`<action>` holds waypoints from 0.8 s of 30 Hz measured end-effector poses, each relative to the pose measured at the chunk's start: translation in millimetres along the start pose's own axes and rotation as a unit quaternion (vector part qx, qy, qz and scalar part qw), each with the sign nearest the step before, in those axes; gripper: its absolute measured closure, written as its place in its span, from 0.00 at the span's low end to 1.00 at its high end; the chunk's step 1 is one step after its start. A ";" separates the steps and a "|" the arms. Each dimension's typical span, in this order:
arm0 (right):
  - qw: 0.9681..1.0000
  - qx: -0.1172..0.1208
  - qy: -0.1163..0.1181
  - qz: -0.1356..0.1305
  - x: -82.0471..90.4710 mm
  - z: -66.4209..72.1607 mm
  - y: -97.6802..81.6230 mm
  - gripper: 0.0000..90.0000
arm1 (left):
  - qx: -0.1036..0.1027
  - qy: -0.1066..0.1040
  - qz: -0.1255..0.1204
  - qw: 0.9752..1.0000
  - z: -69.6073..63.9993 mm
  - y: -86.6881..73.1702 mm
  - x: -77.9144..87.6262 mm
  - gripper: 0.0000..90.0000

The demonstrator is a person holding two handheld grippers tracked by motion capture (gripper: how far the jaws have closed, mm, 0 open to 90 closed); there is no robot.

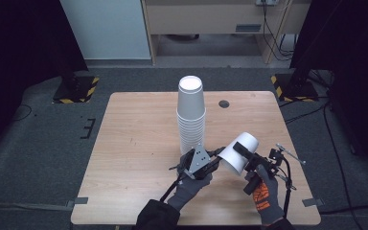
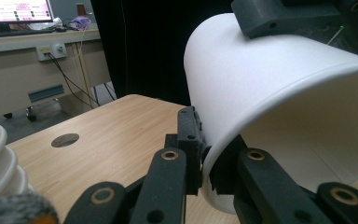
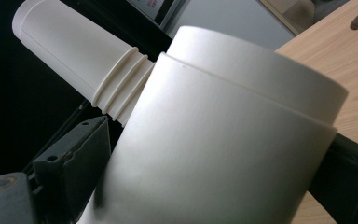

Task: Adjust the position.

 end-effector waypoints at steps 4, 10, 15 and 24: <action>1.000 0.004 -0.004 -0.008 1.6 -0.6 1.4 0.08 | -0.001 -0.004 0.005 1.000 -0.6 -0.6 0.4 0.94; 0.999 0.007 -0.030 -0.034 10.3 -9.4 8.5 0.09 | 0.004 -0.018 0.011 1.000 -1.1 -1.0 3.6 0.95; 0.998 0.026 -0.050 -0.038 13.2 -16.4 13.2 0.09 | 0.012 -0.023 0.024 0.999 2.9 1.9 8.0 0.95; 0.994 0.040 -0.085 -0.063 24.7 -31.4 21.5 0.10 | 0.019 -0.012 0.033 0.999 13.1 13.8 26.2 0.95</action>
Point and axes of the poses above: each handheld gripper's, and its own axes: x roughly backward along the jaws, y roughly out of its top, z roughly to its left, the point moved 1 cm from there along -x, roughly forward along the jaws, and after that the axes turned 9 degrees about x, right-handed, at the moved point
